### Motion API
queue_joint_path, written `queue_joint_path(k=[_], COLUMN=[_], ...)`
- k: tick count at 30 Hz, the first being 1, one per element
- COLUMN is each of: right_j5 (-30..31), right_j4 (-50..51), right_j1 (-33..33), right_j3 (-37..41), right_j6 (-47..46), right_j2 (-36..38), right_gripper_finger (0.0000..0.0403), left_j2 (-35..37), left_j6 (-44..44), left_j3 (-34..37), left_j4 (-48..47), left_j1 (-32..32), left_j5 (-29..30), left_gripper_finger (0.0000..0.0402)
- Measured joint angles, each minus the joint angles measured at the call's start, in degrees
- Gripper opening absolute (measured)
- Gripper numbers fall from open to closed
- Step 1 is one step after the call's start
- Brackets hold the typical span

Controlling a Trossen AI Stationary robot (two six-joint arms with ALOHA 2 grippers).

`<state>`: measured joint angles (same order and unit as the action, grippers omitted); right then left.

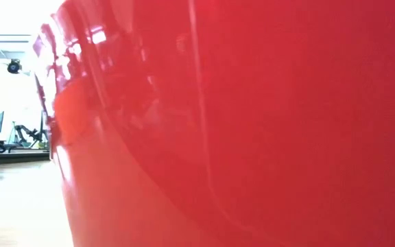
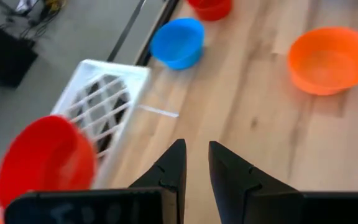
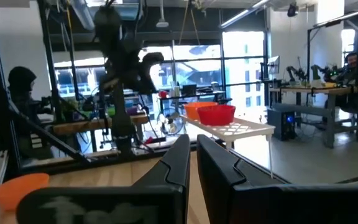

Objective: Pick & Place Mini bowls
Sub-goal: Put the top blue bowl on the shelf

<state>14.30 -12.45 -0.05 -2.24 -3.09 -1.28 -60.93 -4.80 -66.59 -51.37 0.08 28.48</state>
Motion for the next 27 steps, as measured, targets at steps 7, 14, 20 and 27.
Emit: queue_joint_path(k=[7,14,20,27], right_j5=[1.03,8.53,11.16,12.85], right_j4=[2.27,11.4,13.9,13.99], right_j1=[0.0,0.0,0.0,-2.66], right_j3=[-6.47,-15.34,-23.3,-32.17], right_j6=[0.02,-6.05,-6.19,-6.44], right_j2=[-6.42,-19.69,-32.78,-48.03], right_gripper_finger=[0.0028,0.0028,0.0028,0.0028], left_j2=[2.62,3.87,4.24,4.42], left_j6=[-2.69,-2.74,-2.1,-1.09], left_j3=[10.19,15.85,17.92,19.31], left_j4=[12.27,19.94,21.85,21.81], left_j1=[-4.95,-6.31,-6.3,-6.3], left_j5=[0.03,0.17,4.35,7.46], left_gripper_finger=[0.0064,0.0064,0.0064,0.0064])
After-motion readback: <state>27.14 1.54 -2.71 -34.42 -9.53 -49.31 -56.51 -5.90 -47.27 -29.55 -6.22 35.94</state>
